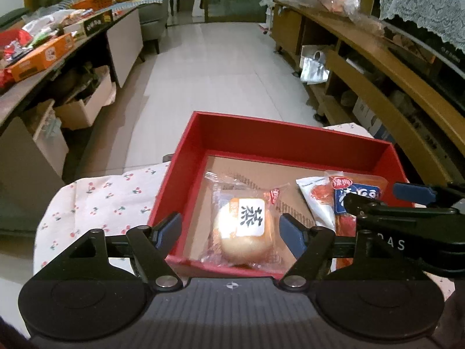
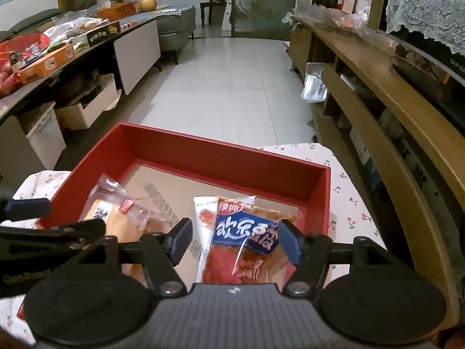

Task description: Organize snacks

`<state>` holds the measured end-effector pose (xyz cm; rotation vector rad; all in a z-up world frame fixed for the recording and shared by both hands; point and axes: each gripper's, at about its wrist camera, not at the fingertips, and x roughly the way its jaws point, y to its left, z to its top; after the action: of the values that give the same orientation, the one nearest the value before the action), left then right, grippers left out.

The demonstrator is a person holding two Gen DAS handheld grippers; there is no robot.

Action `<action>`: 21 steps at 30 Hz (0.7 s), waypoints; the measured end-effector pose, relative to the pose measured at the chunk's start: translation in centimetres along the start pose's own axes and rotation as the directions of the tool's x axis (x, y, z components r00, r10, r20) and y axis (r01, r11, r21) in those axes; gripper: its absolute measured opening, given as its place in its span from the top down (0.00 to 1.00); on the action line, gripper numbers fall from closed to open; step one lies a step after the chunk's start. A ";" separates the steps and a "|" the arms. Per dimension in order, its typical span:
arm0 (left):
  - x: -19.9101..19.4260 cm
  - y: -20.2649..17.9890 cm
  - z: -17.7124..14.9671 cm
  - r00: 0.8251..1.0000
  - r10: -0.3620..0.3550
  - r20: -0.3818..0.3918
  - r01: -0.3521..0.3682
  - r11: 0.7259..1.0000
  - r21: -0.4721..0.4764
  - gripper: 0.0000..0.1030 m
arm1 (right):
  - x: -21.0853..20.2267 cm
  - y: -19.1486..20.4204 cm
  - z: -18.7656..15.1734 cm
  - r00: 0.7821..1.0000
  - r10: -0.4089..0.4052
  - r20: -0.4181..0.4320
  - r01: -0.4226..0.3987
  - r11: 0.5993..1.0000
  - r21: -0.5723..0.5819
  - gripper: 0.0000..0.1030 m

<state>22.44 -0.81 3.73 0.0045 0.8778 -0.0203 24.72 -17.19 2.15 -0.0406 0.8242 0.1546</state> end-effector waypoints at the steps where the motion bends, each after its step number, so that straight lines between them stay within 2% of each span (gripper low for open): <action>1: -0.4 0.2 -0.2 1.000 -0.001 0.001 0.001 1.000 -0.002 0.23 | -0.5 0.1 -0.2 1.000 0.001 0.005 -0.001 1.000 -0.001 0.21; 9: -3.3 2.6 -3.6 0.999 -0.012 -0.041 0.011 1.000 -0.012 0.22 | -4.4 1.9 -2.7 0.998 0.067 -0.004 -0.067 0.996 -0.054 0.21; 14: -3.6 4.2 -6.4 0.995 -0.012 -0.104 0.009 0.999 -0.036 0.22 | -5.8 3.4 -5.5 0.990 0.124 -0.069 -0.128 0.989 -0.067 0.20; 17: -3.3 5.8 -7.0 0.989 -0.033 -0.147 0.018 0.994 -0.105 0.22 | -6.6 4.3 -6.5 0.983 0.164 -0.083 -0.170 0.983 -0.074 0.20; 21: -3.6 7.9 -8.1 0.983 -0.069 -0.170 0.031 0.976 -0.215 0.22 | -6.1 7.0 -6.6 0.971 0.217 -0.100 -0.230 0.960 -0.159 0.20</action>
<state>14.10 7.19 1.32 -0.2186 1.0539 0.0270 14.81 -11.67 2.33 -0.1145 0.8949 0.4393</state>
